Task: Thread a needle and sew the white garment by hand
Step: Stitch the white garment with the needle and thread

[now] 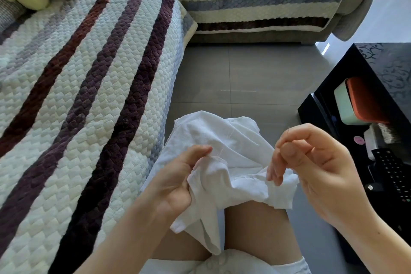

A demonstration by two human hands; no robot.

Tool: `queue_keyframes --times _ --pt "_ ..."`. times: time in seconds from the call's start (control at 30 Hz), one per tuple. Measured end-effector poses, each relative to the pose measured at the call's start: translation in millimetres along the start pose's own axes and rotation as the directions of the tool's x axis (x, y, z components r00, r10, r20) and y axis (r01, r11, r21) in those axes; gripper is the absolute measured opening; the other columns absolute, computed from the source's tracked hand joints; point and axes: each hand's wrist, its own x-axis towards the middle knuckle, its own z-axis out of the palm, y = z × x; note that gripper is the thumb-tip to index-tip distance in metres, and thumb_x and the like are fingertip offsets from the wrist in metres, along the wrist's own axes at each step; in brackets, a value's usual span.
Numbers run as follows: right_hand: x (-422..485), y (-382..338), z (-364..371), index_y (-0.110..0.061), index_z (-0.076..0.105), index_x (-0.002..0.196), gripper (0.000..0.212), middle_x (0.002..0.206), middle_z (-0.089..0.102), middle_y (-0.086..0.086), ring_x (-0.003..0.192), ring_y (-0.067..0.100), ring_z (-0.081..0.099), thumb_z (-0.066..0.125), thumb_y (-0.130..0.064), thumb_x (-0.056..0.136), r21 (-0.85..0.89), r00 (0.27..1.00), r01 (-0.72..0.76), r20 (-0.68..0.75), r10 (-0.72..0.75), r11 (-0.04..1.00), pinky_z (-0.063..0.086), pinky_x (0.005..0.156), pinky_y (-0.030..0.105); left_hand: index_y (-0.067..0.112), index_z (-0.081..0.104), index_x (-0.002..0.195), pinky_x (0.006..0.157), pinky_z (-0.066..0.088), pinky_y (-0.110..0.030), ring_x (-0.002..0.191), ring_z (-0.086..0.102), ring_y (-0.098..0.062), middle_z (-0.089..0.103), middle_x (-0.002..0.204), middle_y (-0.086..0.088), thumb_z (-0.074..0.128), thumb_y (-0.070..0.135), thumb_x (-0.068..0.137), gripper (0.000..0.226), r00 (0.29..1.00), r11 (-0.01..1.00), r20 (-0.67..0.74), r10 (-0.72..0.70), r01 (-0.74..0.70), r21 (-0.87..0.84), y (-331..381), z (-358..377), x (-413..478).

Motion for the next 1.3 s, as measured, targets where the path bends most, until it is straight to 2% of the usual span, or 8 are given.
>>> queue_keyframes --times 0.13,0.2,0.33,0.5,0.8,0.87,1.03,1.3 --pt "3 3 -3 -0.012 0.061 0.081 0.037 0.05 0.047 -0.001 0.044 0.019 0.039 0.071 -0.047 0.077 0.062 0.994 -0.112 0.021 0.111 0.992 0.041 0.049 0.024 0.014 0.061 0.073 0.06 0.048 -0.021 0.062 0.05 -0.01 0.052 0.068 0.004 0.069 0.016 0.067 0.01 0.997 0.997 0.038 0.072 -0.073 0.026 9 1 -2" --pt "5 5 -4 -0.012 0.06 0.081 0.038 0.05 0.045 -0.001 0.044 0.018 0.037 0.071 -0.048 0.077 0.062 0.992 -0.125 0.022 0.124 0.99 0.04 0.049 0.023 0.014 0.063 0.073 0.063 0.041 -0.021 0.066 0.05 -0.011 0.056 0.071 0.002 0.064 0.014 0.081 0.009 0.974 0.92 -0.05 0.22 -0.19 0.343 10 0 4" --pt "5 5 -6 -0.012 0.061 0.082 0.036 0.051 0.046 0.0 0.045 0.018 0.039 0.07 -0.047 0.078 0.056 0.992 -0.123 0.023 0.122 0.991 0.041 0.051 0.023 0.013 0.065 0.074 0.055 0.04 -0.016 0.058 0.049 -0.003 0.057 0.066 0.008 0.06 0.019 0.089 0.017 0.72 0.25 0.079 0.689 -0.338 0.907 23 0 31" --pt "5 7 -4 -0.01 0.06 0.083 0.035 0.052 0.047 0.003 0.046 0.018 0.041 0.068 -0.044 0.081 0.035 0.993 -0.116 0.025 0.115 0.993 0.042 0.052 0.026 0.02 0.061 0.064 0.06 0.037 -0.026 0.058 0.047 -0.01 0.053 0.059 0.009 0.061 0.035 0.086 0.027 0.716 -0.011 0.202 0.668 -0.263 0.965 34 6 66" --pt "6 9 -2 -0.01 0.06 0.084 0.036 0.052 0.05 0.001 0.046 0.016 0.043 0.066 -0.045 0.082 -0.007 0.994 -0.106 0.028 0.106 0.994 0.042 0.052 0.027 0.012 0.072 0.065 0.072 0.05 -0.037 0.07 0.06 -0.028 0.066 0.07 -0.013 0.062 0.045 0.054 0.037 0.845 0.182 0.095 0.526 -0.221 0.958 38 42 89" --pt "7 8 -2 -0.01 0.06 0.084 0.034 0.052 0.05 0.002 0.046 0.016 0.043 0.065 -0.044 0.083 -0.017 0.995 -0.101 0.024 0.101 0.995 0.042 0.051 0.027 0.003 0.071 0.067 0.059 0.044 -0.035 0.061 0.048 -0.024 0.052 0.061 -0.009 0.067 0.038 0.047 0.04 0.867 0.278 0.037 0.498 -0.199 0.94 36 45 92" --pt "6 8 -4 -0.012 0.061 0.082 0.021 0.051 0.049 0.002 0.046 0.016 0.043 0.064 -0.032 0.088 -0.045 0.995 -0.098 0.014 0.099 0.994 0.041 0.051 0.027 -0.004 0.072 0.084 0.045 0.028 -0.017 0.049 0.037 -0.019 0.048 0.068 -0.009 0.077 0.012 0.072 0.021 0.901 0.519 -0.026 0.433 -0.225 0.825 45 44 85" --pt "24 5 -6 -0.011 0.061 0.077 0.013 0.051 0.038 0.006 0.049 0.011 0.035 0.059 -0.015 0.089 -0.056 0.991 -0.078 -0.114 0.071 0.995 0.033 0.048 0.017 0.012 0.064 0.069 0.058 0.038 -0.018 0.057 0.045 -0.008 0.053 0.064 0.0 0.068 0.011 0.084 0.016 0.877 0.581 0.083 0.473 -0.381 0.719 94 49 36"
